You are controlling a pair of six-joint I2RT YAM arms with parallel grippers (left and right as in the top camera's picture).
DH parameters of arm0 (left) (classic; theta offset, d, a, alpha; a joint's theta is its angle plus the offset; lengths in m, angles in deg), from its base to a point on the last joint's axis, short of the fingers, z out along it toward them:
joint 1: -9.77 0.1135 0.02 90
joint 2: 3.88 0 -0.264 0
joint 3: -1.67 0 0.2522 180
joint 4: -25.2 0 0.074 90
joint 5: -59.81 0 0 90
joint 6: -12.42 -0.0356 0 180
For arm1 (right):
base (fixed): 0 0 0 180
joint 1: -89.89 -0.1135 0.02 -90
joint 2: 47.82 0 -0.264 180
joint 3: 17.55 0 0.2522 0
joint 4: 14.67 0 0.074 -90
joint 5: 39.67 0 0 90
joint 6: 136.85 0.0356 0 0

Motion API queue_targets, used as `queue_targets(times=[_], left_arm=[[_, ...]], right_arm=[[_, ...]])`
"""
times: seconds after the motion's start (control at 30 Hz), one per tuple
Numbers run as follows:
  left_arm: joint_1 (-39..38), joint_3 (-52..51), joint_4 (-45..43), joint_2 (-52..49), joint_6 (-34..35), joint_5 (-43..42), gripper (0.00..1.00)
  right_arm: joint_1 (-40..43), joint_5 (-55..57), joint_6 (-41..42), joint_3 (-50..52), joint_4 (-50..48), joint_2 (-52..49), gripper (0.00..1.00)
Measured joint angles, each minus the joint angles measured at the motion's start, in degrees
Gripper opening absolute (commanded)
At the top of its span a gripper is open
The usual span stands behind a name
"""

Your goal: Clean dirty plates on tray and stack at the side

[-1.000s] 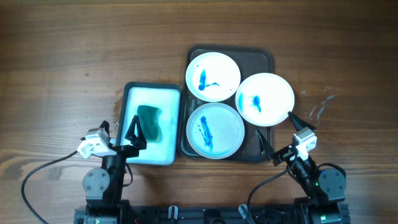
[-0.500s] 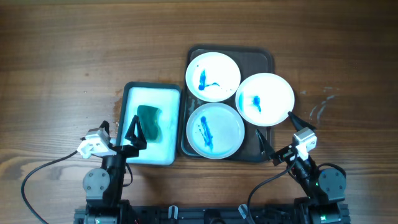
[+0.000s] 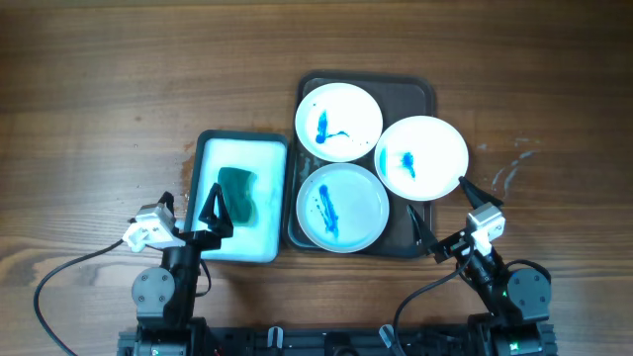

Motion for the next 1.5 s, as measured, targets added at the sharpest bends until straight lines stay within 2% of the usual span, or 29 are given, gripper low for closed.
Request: queue_targets(times=[0.23, 0.37, 0.43, 0.47, 0.53, 0.6, 0.63, 0.67, 0.7, 0.73, 0.77, 0.87, 0.93, 1.07, 1.17, 1.2, 1.23, 1.27, 1.3, 1.37, 1.5], left_arm=[[0.0, -0.2, -2.9, 0.0, 0.0, -5.0, 1.0], [0.0, 2.8, -1.5, -0.5, 0.0, -7.8, 1.0], [0.0, 10.4, 1.8, -4.1, 0.0, -8.4, 1.0], [0.0, 15.0, 4.7, -6.7, 0.0, -8.6, 1.0], [0.0, 25.0, 11.6, -15.0, -0.1, -9.4, 1.0], [0.0, 39.3, 23.5, -28.8, -0.1, -12.7, 1.0], [0.0, 43.2, 26.7, -33.3, -0.2, -14.0, 1.0], [0.0, 49.9, 34.7, -40.2, -0.2, -16.1, 1.0], [0.0, 54.5, 38.7, -45.9, -0.2, -17.3, 1.0], [0.0, 58.4, 41.7, -51.1, -0.2, -18.2, 1.0], [0.0, 60.3, 43.2, -54.7, -0.2, -18.6, 1.0], [0.0, 62.0, 47.3, -63.9, -0.2, -19.3, 1.0], [0.0, 62.1, 49.7, -66.7, -0.2, -19.5, 1.0], [0.0, 62.1, 50.7, -67.9, -0.3, -19.7, 1.0], [0.0, 62.1, 52.6, -68.0, -0.5, -19.6, 1.0], [0.0, 62.1, 53.5, -68.0, -0.5, -19.3, 1.0], [0.0, 62.1, 54.3, -68.0, -0.6, -18.4, 1.0], [0.0, 62.1, 54.9, -68.0, -0.6, -16.9, 0.98], [0.0, 62.1, 55.0, -67.9, -0.7, -16.3, 0.95], [0.0, 62.1, 54.9, -68.0, -0.9, -15.6, 0.92], [0.0, 62.1, 54.9, -71.7, -1.0, -15.1, 0.76]], right_arm=[[0.0, -2.2, 0.0, -1.1, -0.6, -0.2, 1.0], [0.0, -6.7, 1.1, -11.4, 3.1, -4.5, 1.0], [0.0, -8.9, 1.8, -23.5, 12.0, -13.1, 1.0], [0.0, -9.6, 2.0, -30.9, 20.0, -19.0, 0.99], [0.0, -9.3, 2.2, -41.0, 29.6, -27.8, 1.0], [0.0, -9.1, 2.3, -54.4, 39.1, -40.2, 1.0], [0.1, -9.0, 2.3, -58.6, 42.7, -44.3, 1.0], [0.1, -8.9, 2.3, -64.5, 45.6, -50.5, 1.0], [0.1, -9.1, 3.0, -67.5, 48.1, -54.3, 1.0], [0.1, -9.6, 4.1, -68.8, 49.2, -57.0, 0.96], [0.1, -10.2, 6.1, -69.4, 49.6, -59.5, 0.74], [0.1, -10.4, 10.1, -69.9, 55.6, -67.7, 0.56], [-1.5, -8.3, 11.4, -68.6, 59.5, -73.7, 0.49], [-11.3, 1.7, 16.8, -58.3, 52.7, -87.8, 0.36], [-12.8, 4.5, 18.9, -57.0, 49.6, -95.2, 0.36], [-12.7, 5.1, 19.1, -57.0, 49.0, -96.7, 0.33], [-12.7, 5.5, 19.3, -57.0, 48.0, -98.1, 0.25], [-12.8, 6.0, 19.6, -56.9, 45.2, -99.9, 0.09], [-12.8, 6.2, 20.4, -56.7, 43.0, -101.0, 0.04], [-12.8, 6.3, 21.9, -56.3, 39.9, -101.7, 0.04], [-13.1, 7.3, 27.8, -56.3, 35.6, -101.6, 0.04]])
